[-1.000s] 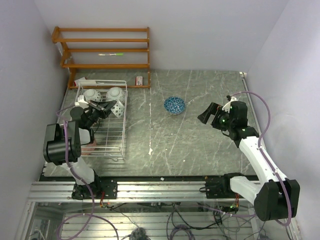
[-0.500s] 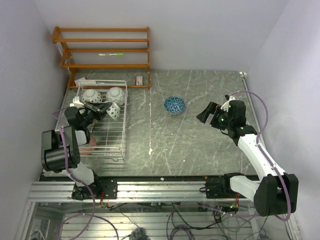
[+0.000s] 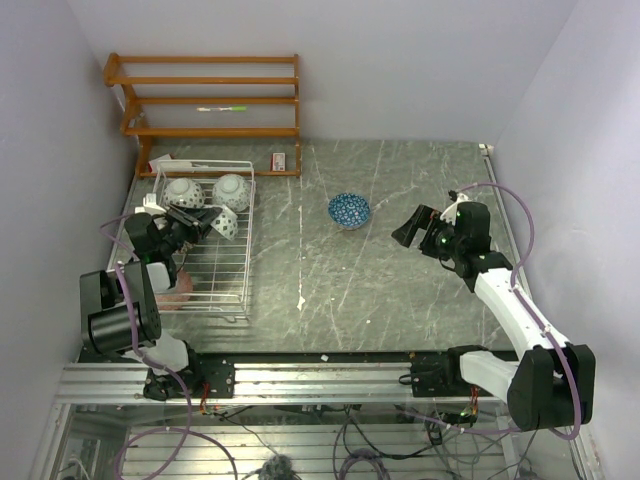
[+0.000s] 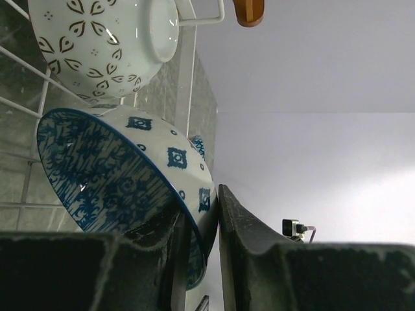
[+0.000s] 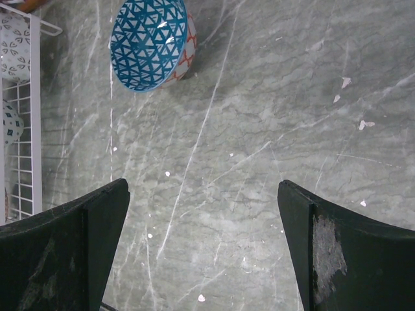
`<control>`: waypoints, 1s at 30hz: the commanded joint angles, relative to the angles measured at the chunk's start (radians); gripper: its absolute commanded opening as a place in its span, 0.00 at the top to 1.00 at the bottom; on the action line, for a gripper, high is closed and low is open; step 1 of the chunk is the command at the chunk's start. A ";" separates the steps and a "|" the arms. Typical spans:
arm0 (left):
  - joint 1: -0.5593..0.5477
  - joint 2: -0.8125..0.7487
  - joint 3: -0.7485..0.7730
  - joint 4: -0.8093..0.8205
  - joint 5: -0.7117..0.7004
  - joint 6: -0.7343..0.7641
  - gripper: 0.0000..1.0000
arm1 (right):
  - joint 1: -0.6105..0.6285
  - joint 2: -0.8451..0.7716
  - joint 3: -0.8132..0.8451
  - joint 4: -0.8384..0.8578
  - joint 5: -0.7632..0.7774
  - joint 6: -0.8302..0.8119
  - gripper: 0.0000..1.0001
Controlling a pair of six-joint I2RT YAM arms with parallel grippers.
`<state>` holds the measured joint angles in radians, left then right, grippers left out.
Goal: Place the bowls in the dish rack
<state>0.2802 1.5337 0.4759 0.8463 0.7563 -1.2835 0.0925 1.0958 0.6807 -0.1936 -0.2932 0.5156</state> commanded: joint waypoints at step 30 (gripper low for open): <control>0.051 -0.118 -0.054 -0.776 -0.123 0.439 0.56 | -0.003 -0.008 -0.081 0.108 -0.036 0.026 0.01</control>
<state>0.3023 1.3697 0.4610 0.3874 0.8379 -0.9363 0.0925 1.0958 0.6250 -0.1265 -0.3187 0.5274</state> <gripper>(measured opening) 0.416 0.985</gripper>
